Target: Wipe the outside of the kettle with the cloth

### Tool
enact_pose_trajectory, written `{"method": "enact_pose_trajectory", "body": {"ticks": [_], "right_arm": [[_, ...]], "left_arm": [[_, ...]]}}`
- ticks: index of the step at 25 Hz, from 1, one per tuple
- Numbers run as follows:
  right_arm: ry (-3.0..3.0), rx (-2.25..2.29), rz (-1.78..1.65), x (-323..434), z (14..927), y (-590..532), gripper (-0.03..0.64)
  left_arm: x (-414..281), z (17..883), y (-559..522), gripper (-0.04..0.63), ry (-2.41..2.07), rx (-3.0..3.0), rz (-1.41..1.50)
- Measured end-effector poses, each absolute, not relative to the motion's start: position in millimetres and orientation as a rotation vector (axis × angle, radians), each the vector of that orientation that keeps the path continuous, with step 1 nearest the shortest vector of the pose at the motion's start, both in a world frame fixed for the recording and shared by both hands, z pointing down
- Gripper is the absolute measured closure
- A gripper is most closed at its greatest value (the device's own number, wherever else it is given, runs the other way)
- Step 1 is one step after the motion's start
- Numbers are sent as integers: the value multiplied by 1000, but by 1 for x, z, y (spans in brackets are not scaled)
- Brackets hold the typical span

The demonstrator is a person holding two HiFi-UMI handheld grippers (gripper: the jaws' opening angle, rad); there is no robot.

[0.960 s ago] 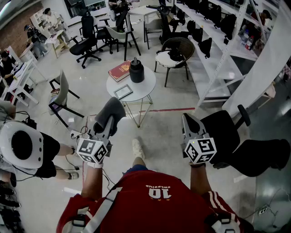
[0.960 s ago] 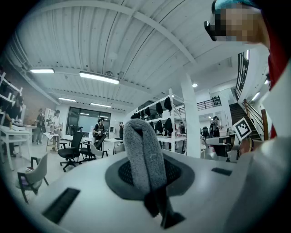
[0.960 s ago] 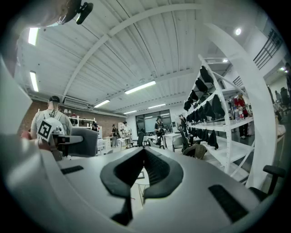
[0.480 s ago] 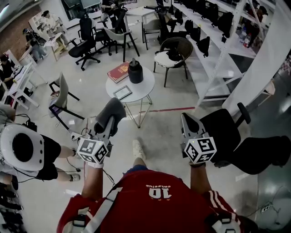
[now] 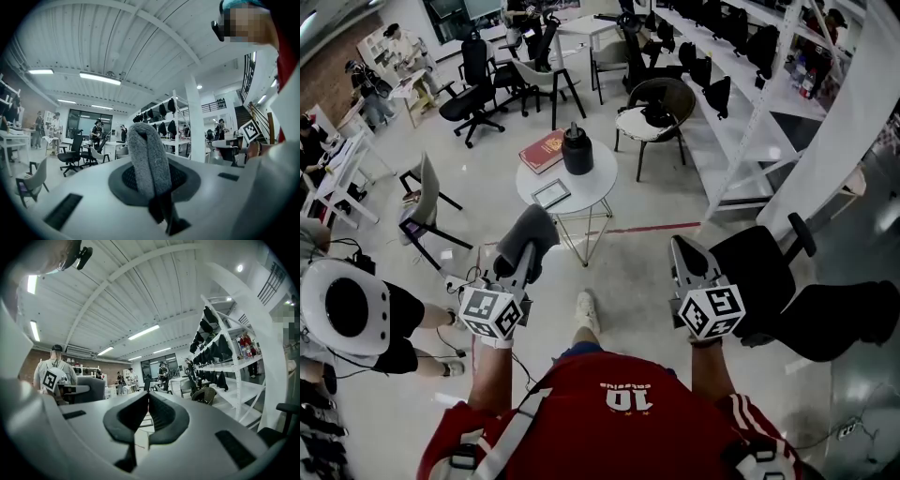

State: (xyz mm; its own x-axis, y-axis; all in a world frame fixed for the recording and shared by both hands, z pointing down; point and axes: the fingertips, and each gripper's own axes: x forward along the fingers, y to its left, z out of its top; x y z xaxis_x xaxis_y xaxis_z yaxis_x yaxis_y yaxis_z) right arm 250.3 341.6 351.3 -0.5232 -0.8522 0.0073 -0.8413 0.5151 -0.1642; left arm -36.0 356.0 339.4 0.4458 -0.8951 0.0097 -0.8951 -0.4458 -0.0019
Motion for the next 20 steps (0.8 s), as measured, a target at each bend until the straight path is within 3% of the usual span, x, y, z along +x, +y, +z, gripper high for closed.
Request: {"method": "enact_pose_trajectory", "body": {"ticks": [20], "right_arm": [[2639,-1399,-272,250,352,338,600]], "left_arm": [[-23,321,356,548,-1681,2717,79]]}}
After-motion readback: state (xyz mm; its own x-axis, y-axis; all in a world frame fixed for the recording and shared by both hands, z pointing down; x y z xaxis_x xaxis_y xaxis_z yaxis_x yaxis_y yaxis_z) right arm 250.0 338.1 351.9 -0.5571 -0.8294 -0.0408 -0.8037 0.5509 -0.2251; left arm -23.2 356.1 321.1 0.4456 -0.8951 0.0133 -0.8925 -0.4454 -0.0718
